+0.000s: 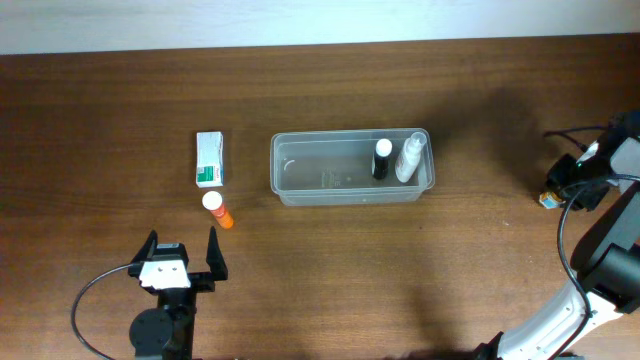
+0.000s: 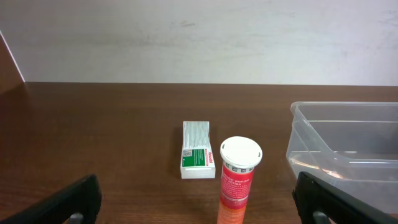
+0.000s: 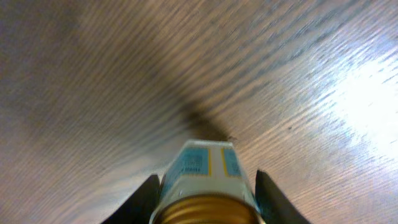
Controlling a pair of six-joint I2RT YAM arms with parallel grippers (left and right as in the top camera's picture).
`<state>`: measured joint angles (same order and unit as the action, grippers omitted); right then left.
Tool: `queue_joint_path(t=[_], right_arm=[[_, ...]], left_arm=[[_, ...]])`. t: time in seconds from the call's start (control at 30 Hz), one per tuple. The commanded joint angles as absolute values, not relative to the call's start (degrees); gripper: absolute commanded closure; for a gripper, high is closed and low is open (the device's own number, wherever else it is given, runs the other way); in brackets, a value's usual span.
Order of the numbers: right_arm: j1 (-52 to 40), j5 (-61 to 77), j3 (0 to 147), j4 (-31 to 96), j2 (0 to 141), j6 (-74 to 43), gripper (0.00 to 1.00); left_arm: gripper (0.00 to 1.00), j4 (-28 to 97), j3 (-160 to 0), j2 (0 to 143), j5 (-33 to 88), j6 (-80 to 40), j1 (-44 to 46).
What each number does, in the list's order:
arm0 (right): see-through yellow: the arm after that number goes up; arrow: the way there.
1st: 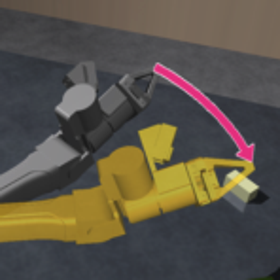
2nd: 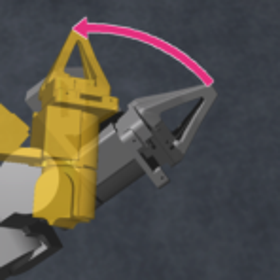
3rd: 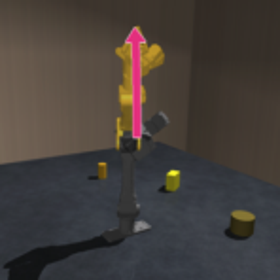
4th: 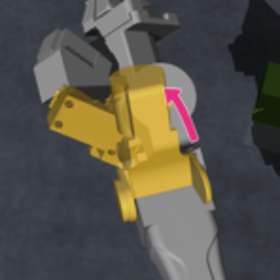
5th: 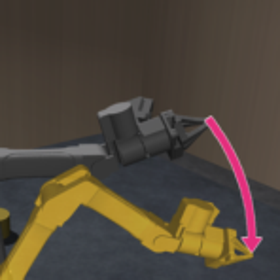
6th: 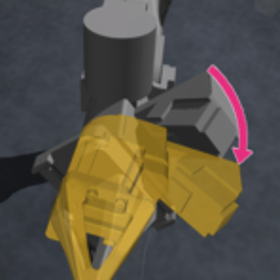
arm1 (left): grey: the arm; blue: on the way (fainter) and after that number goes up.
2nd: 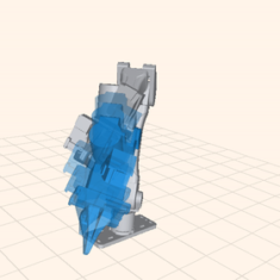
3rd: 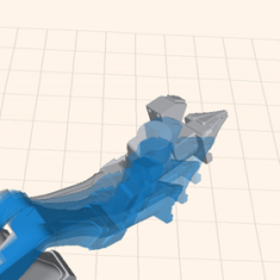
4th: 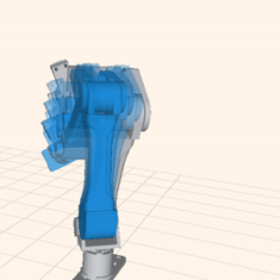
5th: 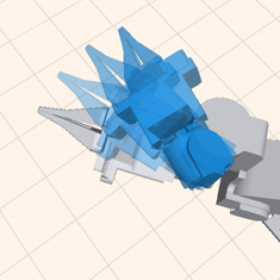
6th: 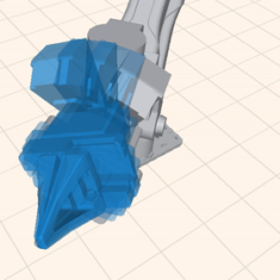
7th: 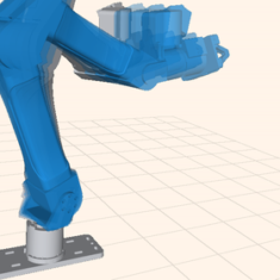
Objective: Pack container
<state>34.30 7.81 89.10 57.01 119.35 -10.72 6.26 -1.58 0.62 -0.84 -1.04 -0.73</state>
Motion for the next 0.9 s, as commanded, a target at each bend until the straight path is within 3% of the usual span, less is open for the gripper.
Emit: queue_joint_path(t=[0.0,0.4,0.63,0.87], right_arm=[[34.1,12.4,95.5,60.5,119.5,-10.9,0.65],[28.1,20.7,115.5,81.6,118.1,-5.0,0.64],[16.7,20.3,125.7,89.9,117.6,-3.2,0.64],[3.7,15.1,126.8,93.6,117.4,-1.7,0.64]], left_arm=[[0.01,6.0,-1.2,0.3,-0.2,-0.2,-1.0],[0.01,6.0,-1.2,0.3,-0.3,-0.2,-1.0],[0.01,6.0,-1.2,0.3,-0.3,-0.2,-1.0],[0.01,6.0,-1.2,0.3,-0.3,-0.2,-1.0]])
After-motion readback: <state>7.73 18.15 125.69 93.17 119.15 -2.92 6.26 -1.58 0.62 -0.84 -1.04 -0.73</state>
